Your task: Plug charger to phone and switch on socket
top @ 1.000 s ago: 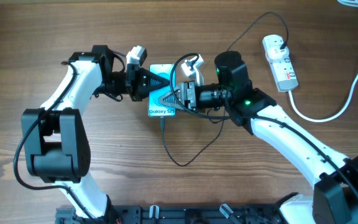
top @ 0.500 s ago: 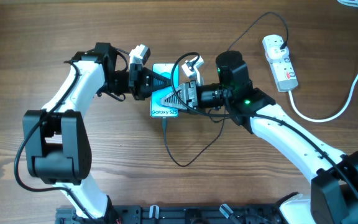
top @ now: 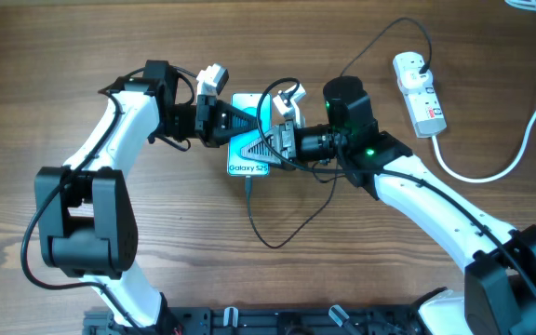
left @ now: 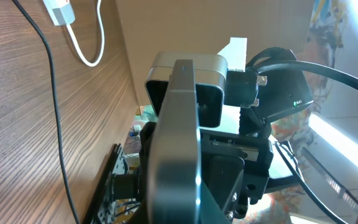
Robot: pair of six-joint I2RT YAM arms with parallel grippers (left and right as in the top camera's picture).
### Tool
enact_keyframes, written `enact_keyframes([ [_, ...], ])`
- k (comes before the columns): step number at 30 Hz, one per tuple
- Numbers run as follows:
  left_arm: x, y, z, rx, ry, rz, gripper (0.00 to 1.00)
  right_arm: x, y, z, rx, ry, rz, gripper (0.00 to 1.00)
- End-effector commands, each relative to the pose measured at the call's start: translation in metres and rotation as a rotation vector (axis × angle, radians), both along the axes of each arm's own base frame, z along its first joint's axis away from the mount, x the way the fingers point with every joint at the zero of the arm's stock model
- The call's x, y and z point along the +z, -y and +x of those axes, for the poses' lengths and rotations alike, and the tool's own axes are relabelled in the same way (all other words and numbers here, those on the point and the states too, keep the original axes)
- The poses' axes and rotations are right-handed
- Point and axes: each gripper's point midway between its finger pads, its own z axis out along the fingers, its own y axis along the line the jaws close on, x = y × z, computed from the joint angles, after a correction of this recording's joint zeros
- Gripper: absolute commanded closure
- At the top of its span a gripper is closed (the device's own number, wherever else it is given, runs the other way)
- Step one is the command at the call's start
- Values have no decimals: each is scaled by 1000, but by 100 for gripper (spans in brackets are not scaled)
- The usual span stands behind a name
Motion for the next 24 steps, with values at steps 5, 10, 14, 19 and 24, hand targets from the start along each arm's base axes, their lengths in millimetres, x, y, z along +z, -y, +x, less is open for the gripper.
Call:
enact_keyframes([
  [5,-3,12,-5,-36,16,-17,87,33,-12,-22,134,95,90,96],
  [10,-3,12,-5,-36,16,-15,62,31,-12,-17,107,100,78,96],
  [14,-5,12,-5,-36,18,-2,45,31,-12,-16,98,104,74,96],
  [19,-9,9,-3,-29,34,20,38,29,-11,-13,88,122,66,96],
  [24,-11,-2,4,5,30,31,42,12,0,0,18,84,-3,96],
])
